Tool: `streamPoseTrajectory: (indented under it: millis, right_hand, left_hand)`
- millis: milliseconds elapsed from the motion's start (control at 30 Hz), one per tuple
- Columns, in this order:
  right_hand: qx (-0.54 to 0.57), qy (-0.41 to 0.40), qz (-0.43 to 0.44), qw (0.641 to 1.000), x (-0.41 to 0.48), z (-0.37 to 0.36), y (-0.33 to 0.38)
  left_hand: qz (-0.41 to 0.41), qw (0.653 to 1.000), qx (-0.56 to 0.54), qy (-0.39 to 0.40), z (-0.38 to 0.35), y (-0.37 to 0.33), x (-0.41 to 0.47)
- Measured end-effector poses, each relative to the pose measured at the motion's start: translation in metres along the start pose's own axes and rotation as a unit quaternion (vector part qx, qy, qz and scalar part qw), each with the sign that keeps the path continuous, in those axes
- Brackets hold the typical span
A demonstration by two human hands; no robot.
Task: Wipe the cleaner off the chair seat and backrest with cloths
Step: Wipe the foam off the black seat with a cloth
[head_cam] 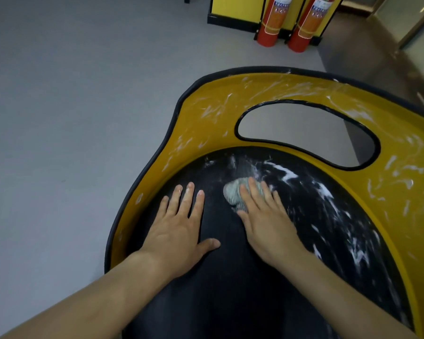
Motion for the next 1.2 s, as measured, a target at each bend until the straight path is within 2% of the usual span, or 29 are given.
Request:
streamPoseTrajectory:
  millis: [67, 167, 300, 400, 533, 600, 667, 733, 800, 867, 933, 1000, 1067, 1200]
  right_hand:
    - [-0.008, 0.004, 0.011, 1.000, -0.017, -0.004, 0.003]
    - [-0.021, -0.010, 0.002, 1.000, 0.010, -0.005, 0.003]
    - [0.007, -0.043, -0.064, 0.997, 0.092, 0.002, 0.002]
    - [0.032, -0.054, -0.095, 0.994, 0.105, 0.005, 0.018]
    - [0.048, -0.046, 0.057, 0.996, 0.077, 0.002, 0.075]
    - [0.006, -0.044, 0.095, 0.995, 0.078, 0.004, 0.074]
    - [-0.024, -0.049, 0.039, 0.998, 0.093, 0.006, 0.047]
    - [-0.022, -0.042, -0.054, 0.997, 0.101, 0.011, 0.019]
    - [-0.009, -0.048, -0.103, 0.994, 0.104, 0.012, 0.018]
    - [0.014, -0.055, -0.054, 0.997, 0.103, 0.009, 0.046]
    - [0.030, -0.048, 0.048, 0.997, 0.094, 0.005, 0.074]
    - [0.012, -0.033, 0.096, 0.995, 0.088, 0.004, 0.073]
    - [-0.014, -0.030, 0.071, 0.997, 0.093, 0.005, 0.046]
    - [0.002, -0.033, -0.049, 0.998, 0.079, 0.008, -0.004]
  left_hand:
    - [0.002, 1.000, 0.005, 0.001, -0.002, -0.001, 0.000]
    - [0.001, 1.000, 0.007, -0.007, -0.002, 0.000, 0.001]
    - [-0.013, 1.000, -0.002, -0.004, 0.000, 0.004, -0.004]
    - [-0.020, 1.000, -0.001, 0.004, -0.001, 0.009, -0.012]
    - [-0.029, 0.999, 0.016, 0.001, -0.005, 0.013, -0.017]
    - [-0.029, 0.999, 0.014, 0.004, -0.004, 0.013, -0.017]
    - [-0.027, 1.000, 0.004, 0.015, -0.004, 0.014, -0.018]
    - [-0.035, 0.999, -0.002, 0.018, -0.003, 0.013, -0.021]
    - [-0.041, 0.999, -0.005, 0.011, -0.002, 0.015, -0.021]
    - [-0.040, 0.999, -0.014, 0.016, -0.001, 0.016, -0.020]
    - [-0.039, 0.999, -0.012, 0.018, -0.002, 0.014, -0.020]
    - [-0.034, 0.999, -0.013, 0.011, -0.002, 0.012, -0.019]
    - [-0.029, 0.999, -0.022, 0.003, -0.002, 0.012, -0.018]
    - [-0.022, 0.998, -0.031, -0.042, -0.013, 0.013, -0.016]
Point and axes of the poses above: each hand's wrist, its own x-axis towards the middle knuckle, its own z-axis out of the back of the hand, y = z × x, the point moved 5 cm from there along x, towards the middle knuckle, and after that the axes turned 4 degrees about -y, right-handed, at the moved point
